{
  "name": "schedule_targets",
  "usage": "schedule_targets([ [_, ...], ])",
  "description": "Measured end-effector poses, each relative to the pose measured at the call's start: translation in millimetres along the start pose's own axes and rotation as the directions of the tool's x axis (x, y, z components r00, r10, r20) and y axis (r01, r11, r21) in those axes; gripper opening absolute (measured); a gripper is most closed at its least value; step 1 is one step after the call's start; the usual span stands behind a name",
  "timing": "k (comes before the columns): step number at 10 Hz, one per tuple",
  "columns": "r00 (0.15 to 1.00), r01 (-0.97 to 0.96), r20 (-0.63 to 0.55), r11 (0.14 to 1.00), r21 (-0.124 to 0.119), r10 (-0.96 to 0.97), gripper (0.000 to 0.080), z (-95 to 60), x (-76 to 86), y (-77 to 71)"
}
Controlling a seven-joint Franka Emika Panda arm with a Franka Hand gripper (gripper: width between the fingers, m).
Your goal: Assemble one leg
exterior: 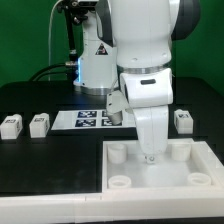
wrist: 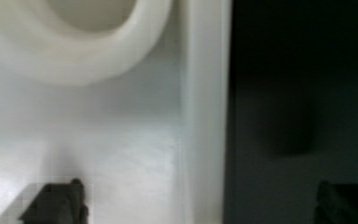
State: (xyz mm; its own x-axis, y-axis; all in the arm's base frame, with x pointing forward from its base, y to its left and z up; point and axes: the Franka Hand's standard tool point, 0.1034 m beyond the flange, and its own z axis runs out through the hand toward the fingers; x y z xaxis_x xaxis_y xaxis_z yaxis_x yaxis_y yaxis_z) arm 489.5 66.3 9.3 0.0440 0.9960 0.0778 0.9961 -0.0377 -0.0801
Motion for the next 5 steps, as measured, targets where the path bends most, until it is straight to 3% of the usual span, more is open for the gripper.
schedule_targets([
  [3,1.000,0.000,0.000,1.000,-0.001,0.000,0.0649,-0.4,-0.2,0.2],
  [5,0.997,-0.073,0.009,0.997,-0.034,0.073,0.0649,-26.9,6.4,-6.5],
])
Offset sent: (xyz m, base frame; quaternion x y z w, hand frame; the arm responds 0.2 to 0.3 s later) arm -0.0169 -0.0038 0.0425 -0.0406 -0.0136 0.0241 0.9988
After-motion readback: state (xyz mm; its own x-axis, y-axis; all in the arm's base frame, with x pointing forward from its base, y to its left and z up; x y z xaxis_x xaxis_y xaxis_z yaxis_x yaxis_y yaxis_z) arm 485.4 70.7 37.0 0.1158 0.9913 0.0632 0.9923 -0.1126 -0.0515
